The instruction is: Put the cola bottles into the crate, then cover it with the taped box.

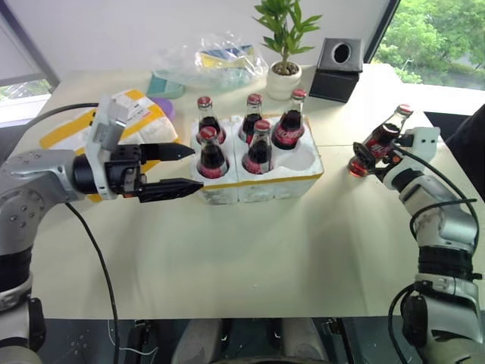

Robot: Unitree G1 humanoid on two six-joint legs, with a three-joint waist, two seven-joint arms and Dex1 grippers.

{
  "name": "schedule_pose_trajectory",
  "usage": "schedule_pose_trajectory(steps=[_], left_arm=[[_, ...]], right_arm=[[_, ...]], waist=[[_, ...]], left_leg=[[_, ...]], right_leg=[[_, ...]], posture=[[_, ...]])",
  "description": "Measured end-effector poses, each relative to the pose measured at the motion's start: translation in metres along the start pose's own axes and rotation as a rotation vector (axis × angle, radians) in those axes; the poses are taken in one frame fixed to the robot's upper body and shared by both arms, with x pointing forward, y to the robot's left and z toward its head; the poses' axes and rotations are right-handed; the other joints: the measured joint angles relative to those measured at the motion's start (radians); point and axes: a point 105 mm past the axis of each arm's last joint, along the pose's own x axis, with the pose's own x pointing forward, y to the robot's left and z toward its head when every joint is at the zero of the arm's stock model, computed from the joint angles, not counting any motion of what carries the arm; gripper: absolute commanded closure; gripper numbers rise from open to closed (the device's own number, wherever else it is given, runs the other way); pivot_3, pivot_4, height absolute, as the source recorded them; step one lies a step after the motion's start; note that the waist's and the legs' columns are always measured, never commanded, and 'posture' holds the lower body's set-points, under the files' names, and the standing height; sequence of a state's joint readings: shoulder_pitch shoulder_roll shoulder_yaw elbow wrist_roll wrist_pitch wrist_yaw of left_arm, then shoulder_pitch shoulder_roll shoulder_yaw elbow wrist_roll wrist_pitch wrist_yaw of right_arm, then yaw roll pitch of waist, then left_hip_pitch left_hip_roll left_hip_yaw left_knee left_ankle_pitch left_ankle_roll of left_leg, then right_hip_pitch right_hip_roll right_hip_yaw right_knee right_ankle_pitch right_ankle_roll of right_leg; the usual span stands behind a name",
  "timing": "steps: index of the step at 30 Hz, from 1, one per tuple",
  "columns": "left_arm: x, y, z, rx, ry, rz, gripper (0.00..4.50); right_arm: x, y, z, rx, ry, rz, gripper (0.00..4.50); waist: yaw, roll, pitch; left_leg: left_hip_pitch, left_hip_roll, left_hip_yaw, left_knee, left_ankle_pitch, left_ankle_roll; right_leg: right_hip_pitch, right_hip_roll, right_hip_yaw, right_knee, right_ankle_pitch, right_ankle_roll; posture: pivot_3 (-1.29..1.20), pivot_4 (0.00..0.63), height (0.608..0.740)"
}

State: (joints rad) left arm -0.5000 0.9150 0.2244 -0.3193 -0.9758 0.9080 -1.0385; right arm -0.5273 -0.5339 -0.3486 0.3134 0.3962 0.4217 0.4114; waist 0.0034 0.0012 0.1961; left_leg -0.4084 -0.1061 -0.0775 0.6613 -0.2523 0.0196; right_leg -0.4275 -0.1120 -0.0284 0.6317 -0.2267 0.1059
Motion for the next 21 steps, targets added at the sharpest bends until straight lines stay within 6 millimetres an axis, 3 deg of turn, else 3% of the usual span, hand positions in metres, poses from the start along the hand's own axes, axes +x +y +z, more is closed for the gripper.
schedule_pose_trajectory(steps=[5,8,12,16,18,21], left_arm=[[-0.002,-0.001,-0.002,-0.013,-0.008,0.012,0.00],[-0.004,-0.002,-0.002,-0.012,-0.008,0.019,0.00],[-0.003,-0.003,-0.002,-0.013,-0.010,0.019,0.00],[-0.002,-0.004,-0.001,-0.012,-0.013,0.019,0.00],[-0.002,-0.003,-0.001,-0.012,-0.013,0.022,0.00],[-0.002,-0.003,-0.001,-0.010,-0.014,0.027,0.00]], right_arm=[[0.000,0.010,0.001,0.001,-0.013,0.064,1.66],[0.001,0.019,0.011,0.029,-0.061,0.107,1.66],[0.001,0.057,0.059,0.148,-0.212,0.288,1.66],[-0.016,0.111,0.112,0.177,-0.338,0.559,1.66],[-0.021,0.127,0.115,0.152,-0.330,0.633,1.66],[-0.020,0.147,0.090,0.087,-0.205,0.700,1.66]], waist=[[-0.010,0.001,0.001],[-0.015,0.001,0.001],[-0.023,0.003,0.002],[-0.017,0.002,0.002],[-0.012,0.001,0.001],[-0.011,0.001,0.001]], left_leg=[[0.000,0.000,0.000,0.000,0.000,0.000],[0.000,0.000,0.000,-0.001,0.000,0.000],[-0.001,0.000,0.000,-0.002,0.000,0.000],[0.000,0.000,-0.001,-0.004,0.000,0.000],[0.000,0.000,-0.001,-0.004,0.000,0.000],[0.000,-0.001,-0.001,-0.002,-0.001,0.002]], right_leg=[[-0.001,0.000,0.000,0.000,0.000,0.000],[-0.001,0.000,0.000,0.000,0.000,0.000],[-0.002,0.000,0.001,0.000,0.000,0.000],[-0.003,0.000,0.001,0.000,0.000,0.000],[-0.002,0.000,0.001,0.000,0.000,0.000],[-0.001,-0.001,0.001,-0.001,0.000,0.000]], posture=[[0.00,0.150,0.740],[0.00,0.150,0.740],[0.00,0.150,0.740],[0.00,0.150,0.740],[0.00,0.150,0.740],[0.00,0.150,0.740]])
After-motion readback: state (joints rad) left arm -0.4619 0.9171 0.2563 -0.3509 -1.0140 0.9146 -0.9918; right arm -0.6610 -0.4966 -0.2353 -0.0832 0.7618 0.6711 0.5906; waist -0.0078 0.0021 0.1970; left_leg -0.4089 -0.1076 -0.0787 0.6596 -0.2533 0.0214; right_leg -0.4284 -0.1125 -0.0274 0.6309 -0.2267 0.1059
